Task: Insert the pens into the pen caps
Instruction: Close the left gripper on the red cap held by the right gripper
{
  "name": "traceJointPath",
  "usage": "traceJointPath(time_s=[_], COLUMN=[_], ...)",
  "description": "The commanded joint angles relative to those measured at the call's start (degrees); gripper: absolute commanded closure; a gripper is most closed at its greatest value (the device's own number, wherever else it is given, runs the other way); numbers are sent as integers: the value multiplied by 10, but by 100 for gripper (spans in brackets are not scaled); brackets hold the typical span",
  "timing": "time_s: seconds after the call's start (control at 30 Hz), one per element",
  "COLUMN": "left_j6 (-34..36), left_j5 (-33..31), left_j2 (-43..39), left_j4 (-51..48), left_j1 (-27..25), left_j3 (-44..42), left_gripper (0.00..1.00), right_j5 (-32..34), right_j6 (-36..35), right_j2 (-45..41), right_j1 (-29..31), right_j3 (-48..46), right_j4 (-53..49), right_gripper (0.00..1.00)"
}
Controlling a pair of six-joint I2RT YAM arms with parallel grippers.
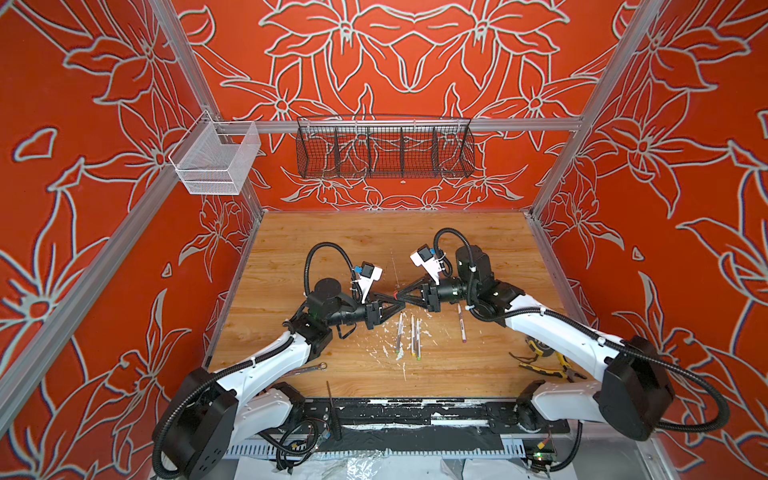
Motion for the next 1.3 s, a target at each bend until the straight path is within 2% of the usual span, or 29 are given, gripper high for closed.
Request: traceJointPath(time_s=[0.0, 0.17, 0.33, 0.43, 0.5, 0.77, 0.97, 1.27], left_j6=[-2, 2, 17, 23, 22, 45, 51, 54], left_j5=[-3, -21, -35, -35, -31, -10, -4, 24], left_j2=[1, -8, -18, -18, -19, -24, -27, -27], left_j4=[15, 4, -14, -25, -26, -55, -61, -59], left_j1=[-1, -1, 0, 1, 1, 1, 1, 1], left_j3=[6, 3, 1, 1, 1, 6, 8, 10], left_gripper=[83, 84, 92, 100, 100, 100, 100, 100], right_j5=[-24, -25, -25, -25, -23, -29, -30, -40], right_j6=[-4, -6, 7, 14, 12, 29, 27, 28], right_j2=[-17, -19, -24, -29, -28, -25, -25, -9], right_j1=[7, 8, 9, 9, 9, 10, 9, 9], right_j3=[-7, -9, -9, -10, -9, -10, -1, 5], right_j4=[21, 20, 32, 44, 41, 61, 53, 50], right_gripper=[96, 96, 95, 93, 92, 76, 58, 53])
